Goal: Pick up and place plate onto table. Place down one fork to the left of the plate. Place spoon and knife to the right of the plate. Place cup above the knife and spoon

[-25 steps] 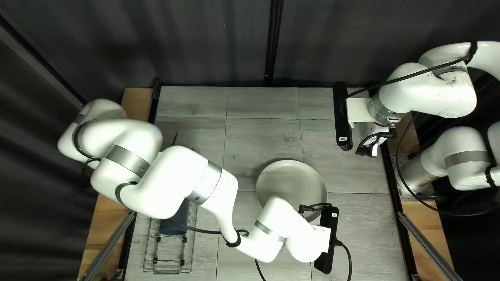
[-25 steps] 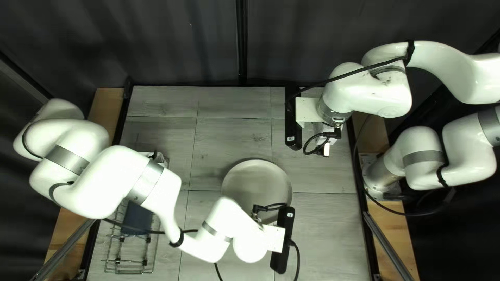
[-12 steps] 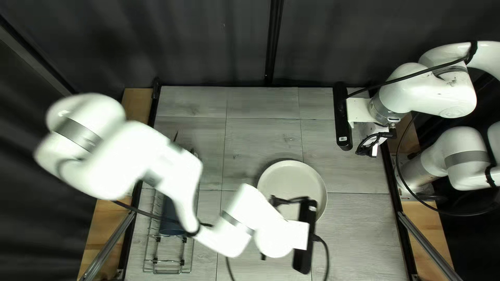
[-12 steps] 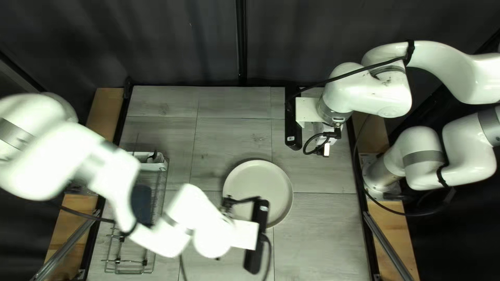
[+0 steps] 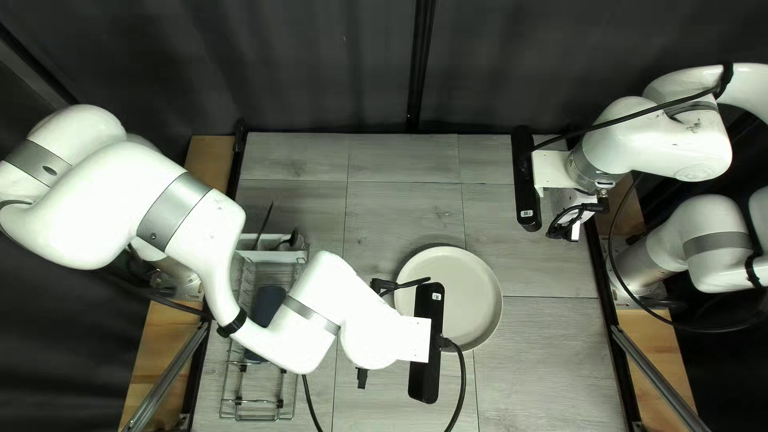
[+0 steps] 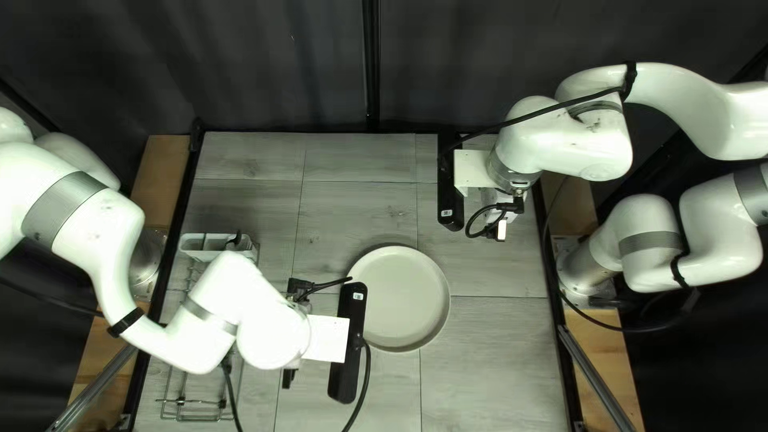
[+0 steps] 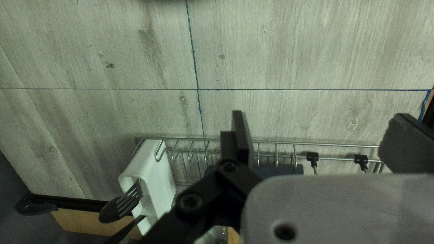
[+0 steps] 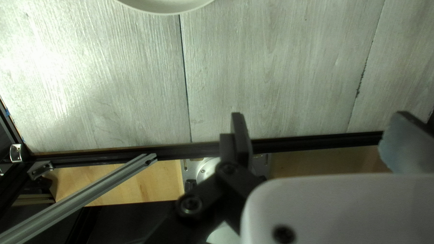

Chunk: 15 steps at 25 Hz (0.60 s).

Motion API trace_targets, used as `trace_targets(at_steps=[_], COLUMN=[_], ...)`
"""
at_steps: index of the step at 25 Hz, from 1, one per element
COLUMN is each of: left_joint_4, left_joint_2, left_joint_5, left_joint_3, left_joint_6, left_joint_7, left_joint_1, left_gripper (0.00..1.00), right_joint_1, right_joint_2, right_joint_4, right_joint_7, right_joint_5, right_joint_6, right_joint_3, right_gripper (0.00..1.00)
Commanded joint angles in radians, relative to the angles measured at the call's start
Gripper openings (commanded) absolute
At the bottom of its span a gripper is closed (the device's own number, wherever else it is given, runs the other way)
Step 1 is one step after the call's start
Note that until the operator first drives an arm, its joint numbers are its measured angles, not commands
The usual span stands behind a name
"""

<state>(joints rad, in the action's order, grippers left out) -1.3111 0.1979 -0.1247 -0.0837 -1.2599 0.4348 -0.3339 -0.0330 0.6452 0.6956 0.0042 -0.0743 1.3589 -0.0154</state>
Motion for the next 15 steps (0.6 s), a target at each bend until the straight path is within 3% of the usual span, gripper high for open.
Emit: trace_targets(at_steps=[1,4,9,15], left_joint_4=[0.082,0.207,0.337,0.337], left_joint_2=[-0.076,-0.215,-0.343,-0.343], left_joint_5=[-0.006,0.011,0.028,0.028], left_joint_3=[-0.002,0.005,0.010,0.010], left_joint_6=[-0.035,-0.057,-0.033,-0.033], left_joint_7=[0.021,0.061,0.070,0.070], left_joint_1=[-0.004,0.003,0.006,0.006], left_gripper=[1.00,1.00,1.00,1.00], right_joint_1=[0.000,0.000,0.000,0.000], right_joint_2=[0.000,0.000,0.000,0.000], right_joint_4=[0.000,0.000,0.000,0.000], right_joint_7=[0.000,0.000,0.000,0.000], right_joint_5=[0.000,0.000,0.000,0.000], right_joint_6=[0.000,0.000,0.000,0.000], right_joint_3=[0.000,0.000,0.000,0.000], right_gripper=[1.00,1.00,1.00,1.00])
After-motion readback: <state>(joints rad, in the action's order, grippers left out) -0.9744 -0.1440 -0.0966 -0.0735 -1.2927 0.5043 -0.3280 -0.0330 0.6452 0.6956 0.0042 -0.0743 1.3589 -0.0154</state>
